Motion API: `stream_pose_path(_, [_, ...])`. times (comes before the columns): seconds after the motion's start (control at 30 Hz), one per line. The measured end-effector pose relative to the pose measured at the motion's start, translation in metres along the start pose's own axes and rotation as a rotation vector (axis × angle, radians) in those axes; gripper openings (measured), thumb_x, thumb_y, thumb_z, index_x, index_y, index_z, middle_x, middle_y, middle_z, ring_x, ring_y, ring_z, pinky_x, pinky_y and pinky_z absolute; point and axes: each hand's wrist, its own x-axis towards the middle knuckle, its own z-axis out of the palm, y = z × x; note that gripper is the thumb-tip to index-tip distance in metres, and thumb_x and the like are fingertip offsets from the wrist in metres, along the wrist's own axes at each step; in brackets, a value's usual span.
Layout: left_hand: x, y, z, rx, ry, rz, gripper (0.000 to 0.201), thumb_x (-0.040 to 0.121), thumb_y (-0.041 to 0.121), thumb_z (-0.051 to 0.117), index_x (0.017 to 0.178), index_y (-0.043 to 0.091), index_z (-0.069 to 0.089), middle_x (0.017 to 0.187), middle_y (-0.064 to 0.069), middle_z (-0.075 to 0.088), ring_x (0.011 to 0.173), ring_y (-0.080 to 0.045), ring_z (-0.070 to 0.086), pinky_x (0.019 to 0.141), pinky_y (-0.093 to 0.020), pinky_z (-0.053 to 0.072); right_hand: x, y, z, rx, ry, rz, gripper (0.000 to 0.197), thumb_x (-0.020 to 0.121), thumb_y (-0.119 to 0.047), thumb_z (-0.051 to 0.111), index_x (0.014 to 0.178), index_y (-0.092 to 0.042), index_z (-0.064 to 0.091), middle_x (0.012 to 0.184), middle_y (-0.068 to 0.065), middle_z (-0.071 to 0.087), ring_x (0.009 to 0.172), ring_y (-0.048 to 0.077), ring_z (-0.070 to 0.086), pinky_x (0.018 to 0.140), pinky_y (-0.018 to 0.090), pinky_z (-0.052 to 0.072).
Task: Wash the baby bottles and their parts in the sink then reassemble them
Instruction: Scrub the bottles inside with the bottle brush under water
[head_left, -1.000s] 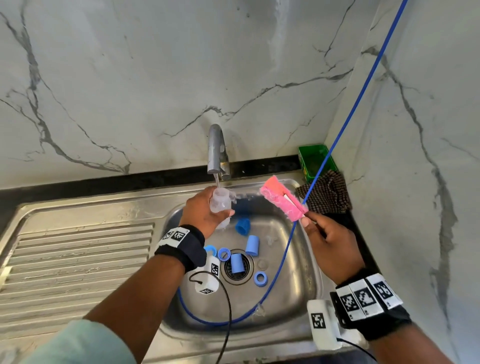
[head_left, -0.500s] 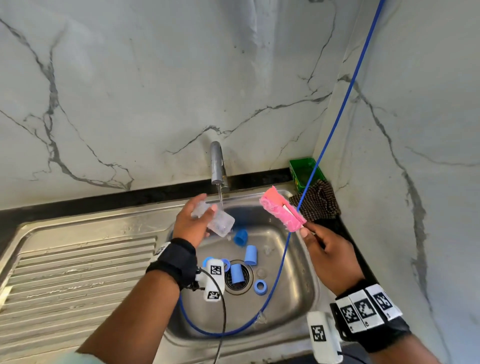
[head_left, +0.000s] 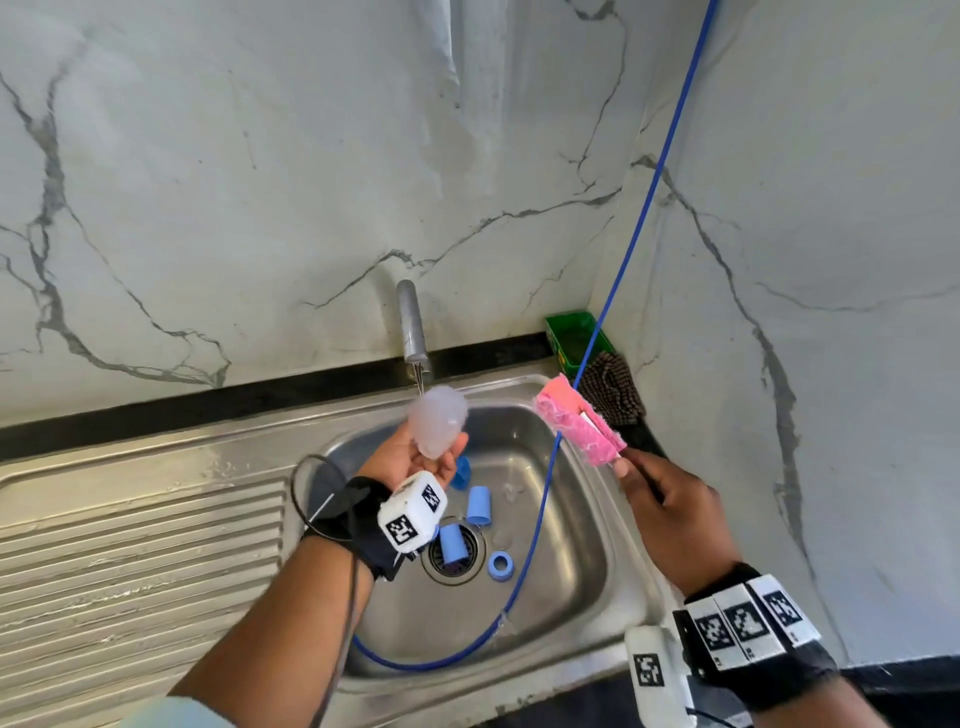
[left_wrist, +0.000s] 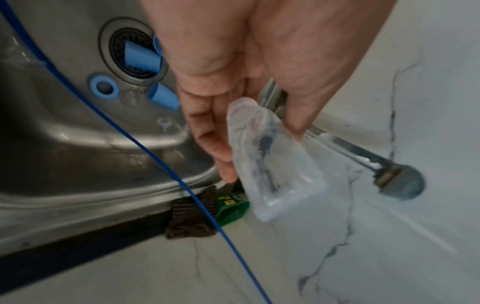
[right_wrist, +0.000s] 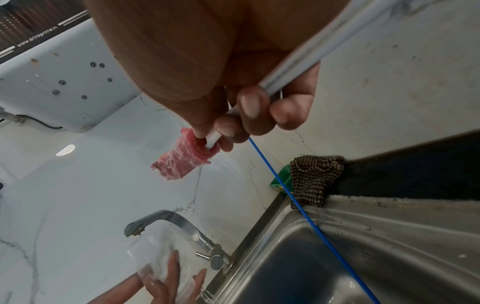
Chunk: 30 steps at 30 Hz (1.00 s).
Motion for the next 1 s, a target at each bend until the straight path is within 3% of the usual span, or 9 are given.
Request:
stream_pose_path(0.13, [-0.003,0.000,0.003,-0.034,0.024,0.101,0.048,0.097,0.044,0.054,0.114,-0.001,0.057,0.087,-0.023,0.074,0.064,-0.023,0.071,0.054,-0.024,0.058,0.008,0.000,0.001,-0.008,-0.002,-0.008,0.024,0.099,-0.034,0.058,0.119,-0.040,0.071,0.070,-0.020,0.067,0.076,-0.001,0.061,0.064,0.004,0.041])
stream_pose_path(0.27, [-0.012,-0.008,-0.002,0.217,0.155,0.219,0.042,0.089,0.030,0.071,0.120,0.005,0.058,0.111,-0.024,0.070,0.098,-0.034,0.069,0.063,-0.032,0.061,0.015,-0.002,0.001,-0.018,-0.025,-0.030,0.024,0.099,-0.039,0.056,0.119,-0.042,0.070,0.074,-0.014,0.069,0.074,0.005,0.063,0.065,0.014,0.043])
stream_pose_path(0.33, [-0.022,-0.009,0.000,0.534,0.210,0.482,0.043,0.087,0.027,0.076,0.126,0.016,0.062,0.125,-0.017,0.066,0.102,-0.028,0.069,0.068,-0.029,0.060,0.016,-0.004,0.001,-0.016,-0.036,-0.036,0.024,0.099,-0.038,0.056,0.118,-0.039,0.071,0.079,-0.006,0.073,0.078,0.014,0.066,0.069,0.025,0.045])
stream_pose_path(0.43, [-0.044,-0.004,0.007,0.975,0.328,1.031,0.054,0.085,0.031,0.079,0.136,0.031,0.059,0.130,0.008,0.061,0.092,-0.007,0.070,0.069,-0.014,0.055,0.020,-0.005,0.003,0.001,-0.052,-0.051,0.024,0.099,-0.040,0.055,0.117,-0.038,0.071,0.076,-0.003,0.071,0.075,0.015,0.065,0.068,0.026,0.047])
stream_pose_path(0.57, [-0.059,-0.001,0.005,1.245,0.241,1.258,0.061,0.082,0.019,0.083,0.137,0.028,0.059,0.142,0.013,0.056,0.124,-0.003,0.057,0.093,-0.031,0.057,0.022,-0.006,0.007,0.007,-0.049,-0.076,0.025,0.099,-0.040,0.056,0.119,-0.038,0.071,0.077,-0.003,0.071,0.073,0.010,0.064,0.064,0.012,0.043])
stream_pose_path(0.67, [-0.072,0.010,0.004,1.331,0.270,1.467,0.066,0.083,0.018,0.082,0.143,0.020,0.054,0.144,0.004,0.055,0.128,-0.012,0.056,0.096,-0.030,0.054,0.022,-0.009,0.009,0.026,-0.050,-0.083,0.022,0.099,-0.037,0.058,0.115,-0.034,0.073,0.079,-0.005,0.072,0.074,0.009,0.063,0.064,0.012,0.042])
stream_pose_path(0.8, [-0.076,0.010,-0.004,1.603,0.245,1.223,0.066,0.083,0.028,0.079,0.144,0.022,0.053,0.145,0.002,0.055,0.130,-0.016,0.055,0.108,-0.033,0.046,0.018,-0.011,0.011,0.042,-0.081,-0.075,0.024,0.099,-0.038,0.058,0.118,-0.036,0.072,0.086,-0.007,0.073,0.083,0.012,0.066,0.073,0.025,0.046])
stream_pose_path(0.9, [-0.070,0.002,-0.021,1.683,0.237,1.197,0.069,0.085,0.030,0.079,0.147,0.029,0.049,0.151,0.013,0.048,0.131,-0.003,0.050,0.111,-0.025,0.042,0.016,-0.010,0.011,0.061,-0.085,-0.070,0.025,0.098,-0.038,0.059,0.120,-0.038,0.071,0.088,-0.008,0.074,0.085,0.009,0.066,0.070,0.010,0.043])
stream_pose_path(1.0, [-0.067,-0.005,-0.029,1.750,0.231,1.143,0.070,0.085,0.032,0.078,0.148,0.031,0.048,0.151,0.010,0.050,0.132,-0.008,0.051,0.112,-0.036,0.044,0.015,-0.004,0.010,0.034,-0.074,-0.072,0.024,0.098,-0.038,0.059,0.119,-0.039,0.072,0.080,-0.005,0.072,0.078,0.011,0.064,0.066,0.006,0.041])
